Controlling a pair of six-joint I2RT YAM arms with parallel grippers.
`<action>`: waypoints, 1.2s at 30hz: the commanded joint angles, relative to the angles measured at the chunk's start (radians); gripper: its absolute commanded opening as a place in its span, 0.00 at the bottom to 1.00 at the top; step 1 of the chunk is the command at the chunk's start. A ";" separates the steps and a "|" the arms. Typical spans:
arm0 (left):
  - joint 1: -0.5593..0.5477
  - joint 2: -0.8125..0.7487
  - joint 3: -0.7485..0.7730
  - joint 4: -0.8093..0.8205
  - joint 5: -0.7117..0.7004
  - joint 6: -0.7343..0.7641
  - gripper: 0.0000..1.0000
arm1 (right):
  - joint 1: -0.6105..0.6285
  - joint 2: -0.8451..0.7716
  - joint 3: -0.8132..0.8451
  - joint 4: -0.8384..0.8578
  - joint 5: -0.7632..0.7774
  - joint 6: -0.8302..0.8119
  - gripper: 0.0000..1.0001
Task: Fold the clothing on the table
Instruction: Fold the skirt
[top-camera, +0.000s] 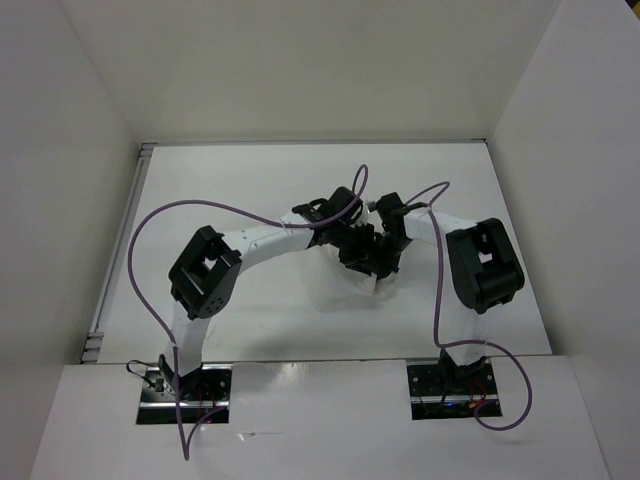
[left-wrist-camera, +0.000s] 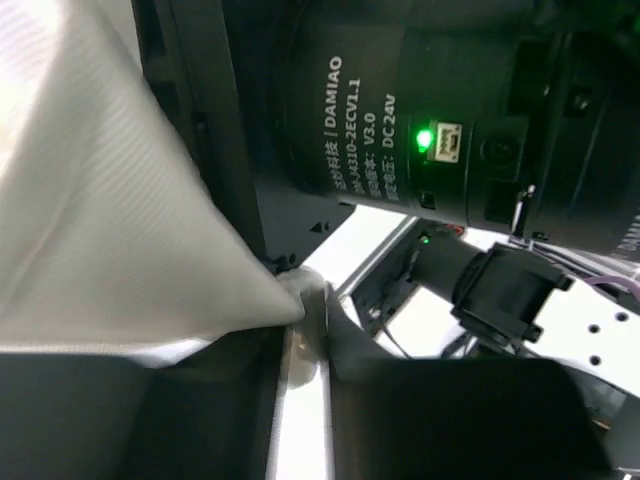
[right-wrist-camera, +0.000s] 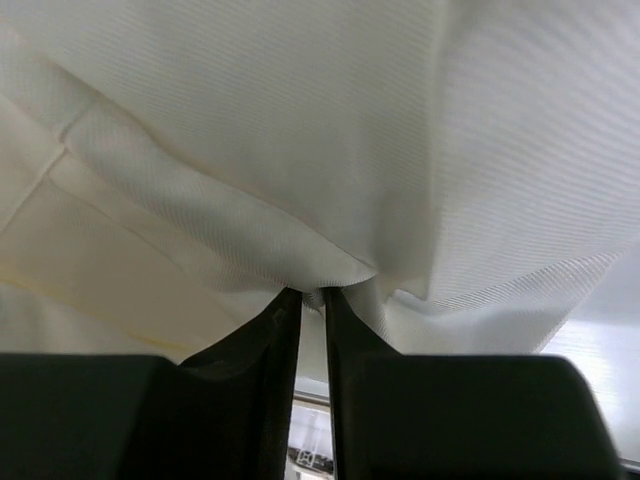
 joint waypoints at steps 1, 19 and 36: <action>-0.008 0.042 0.053 0.125 -0.003 -0.065 0.35 | 0.013 -0.013 -0.032 0.074 0.027 -0.003 0.21; 0.043 -0.180 0.138 0.291 -0.041 -0.102 0.77 | -0.156 -0.416 0.120 -0.214 0.369 0.046 0.32; 0.152 -0.510 -0.354 0.280 -0.052 -0.084 0.80 | -0.135 -0.294 0.121 -0.211 0.271 -0.169 0.58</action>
